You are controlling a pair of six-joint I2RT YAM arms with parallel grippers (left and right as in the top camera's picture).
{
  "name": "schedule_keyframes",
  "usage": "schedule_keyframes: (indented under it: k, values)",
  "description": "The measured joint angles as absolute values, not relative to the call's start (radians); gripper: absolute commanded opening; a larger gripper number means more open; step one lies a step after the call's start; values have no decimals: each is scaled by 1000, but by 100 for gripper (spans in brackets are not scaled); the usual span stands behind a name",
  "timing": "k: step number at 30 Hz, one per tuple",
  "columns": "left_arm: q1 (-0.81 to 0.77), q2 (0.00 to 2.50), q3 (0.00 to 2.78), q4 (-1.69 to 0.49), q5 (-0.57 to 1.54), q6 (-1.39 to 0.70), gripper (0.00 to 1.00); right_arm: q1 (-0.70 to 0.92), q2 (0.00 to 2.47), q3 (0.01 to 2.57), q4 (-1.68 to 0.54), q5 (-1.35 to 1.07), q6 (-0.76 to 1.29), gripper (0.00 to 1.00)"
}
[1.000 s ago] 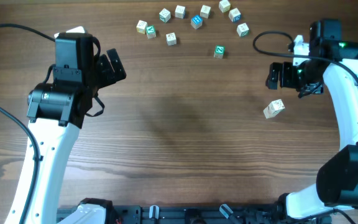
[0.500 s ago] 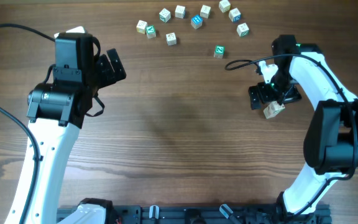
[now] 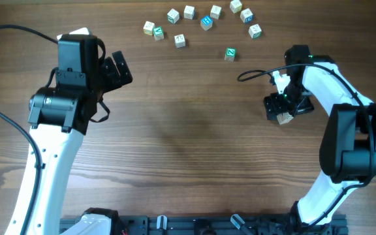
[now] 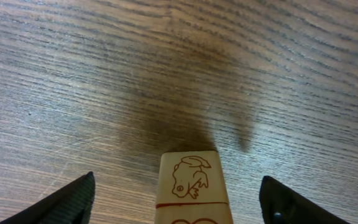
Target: Form a tower
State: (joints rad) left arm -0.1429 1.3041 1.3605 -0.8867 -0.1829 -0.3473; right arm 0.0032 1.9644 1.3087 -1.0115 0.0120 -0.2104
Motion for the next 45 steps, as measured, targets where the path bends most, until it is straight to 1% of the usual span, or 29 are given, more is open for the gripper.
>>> schedule_keyframes:
  k: [3,8,12,16,17,18,22,26,31,36,40,45]
  values:
    - [-143,1304,1361,-887,-183,-347,100,3,1964,1309,-1011,17,-208,73]
    - [-143,1304,1361,-887,-183,-347,100,3,1964,1309,-1012,20,-207,66]
    - [-143,1304,1361,-887,-183,-347,100,3,1964,1309,-1017,21,-207,57]
    - [-143,1304,1361,-887,-183,-347,100,3,1964,1309,-1028,24,-208,39]
    - [-143,1304,1361,-887,-183,-347,100,3,1964,1309,-1029,24,-208,33]
    - [-143,1304,1361,-887,-183,-347,100,3,1964,1309,-1031,25,-206,29]
    - [-143,1304,1361,-887,-183,-347,100,3,1964,1309,-1032,27,-207,18]
    - [-143,1304,1361,-887,-183,-347,100,3,1964,1309,-1032,27,-203,15]
    - [-143,1304,1361,-887,-183,-347,100,3,1964,1309,-1033,27,-191,8]
    - [-143,1304,1361,-887,-183,-347,100,3,1964,1327,-1034,26,-93,7]
    - [-143,1304,1361,-887,-183,-347,100,3,1964,1340,-1034,15,62,8]
    - [-143,1304,1361,-887,-183,-347,100,3,1964,1340,-1015,-108,132,9]
